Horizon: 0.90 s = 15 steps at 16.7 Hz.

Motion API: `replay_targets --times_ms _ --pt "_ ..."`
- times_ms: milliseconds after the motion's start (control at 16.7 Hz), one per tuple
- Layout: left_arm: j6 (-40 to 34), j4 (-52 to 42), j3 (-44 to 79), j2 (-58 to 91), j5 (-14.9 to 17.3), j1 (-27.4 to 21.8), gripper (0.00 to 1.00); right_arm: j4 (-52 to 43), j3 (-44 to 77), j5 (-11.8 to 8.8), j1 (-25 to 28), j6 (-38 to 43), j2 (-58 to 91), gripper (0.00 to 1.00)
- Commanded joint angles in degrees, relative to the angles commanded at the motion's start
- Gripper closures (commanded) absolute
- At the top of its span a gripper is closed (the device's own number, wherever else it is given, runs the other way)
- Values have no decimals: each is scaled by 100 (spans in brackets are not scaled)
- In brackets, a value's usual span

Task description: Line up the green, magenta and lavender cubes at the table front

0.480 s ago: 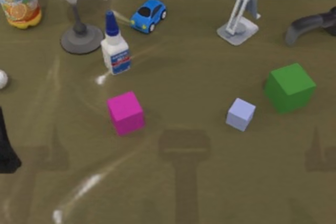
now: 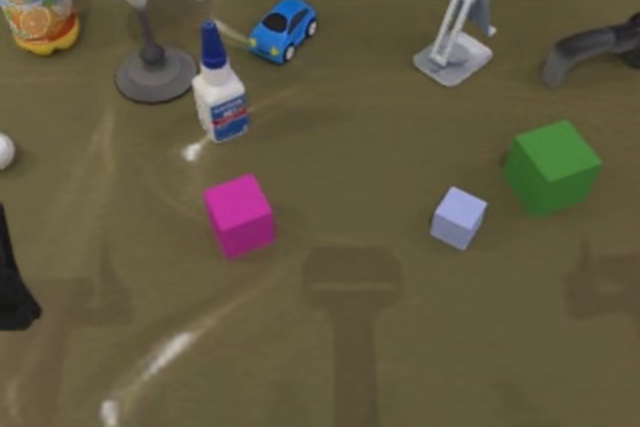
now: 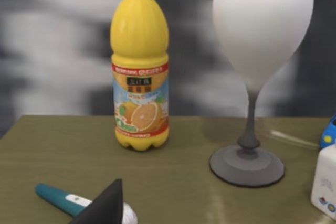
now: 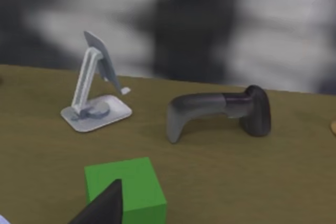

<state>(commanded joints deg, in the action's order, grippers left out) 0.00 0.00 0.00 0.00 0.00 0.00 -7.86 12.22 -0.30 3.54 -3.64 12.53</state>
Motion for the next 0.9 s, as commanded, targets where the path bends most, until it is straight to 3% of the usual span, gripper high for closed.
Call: replay_targets --times_ms 900 --pt "0 0 0 0 0 0 0 -4566 6846 49 1741 -2043 8898 0"
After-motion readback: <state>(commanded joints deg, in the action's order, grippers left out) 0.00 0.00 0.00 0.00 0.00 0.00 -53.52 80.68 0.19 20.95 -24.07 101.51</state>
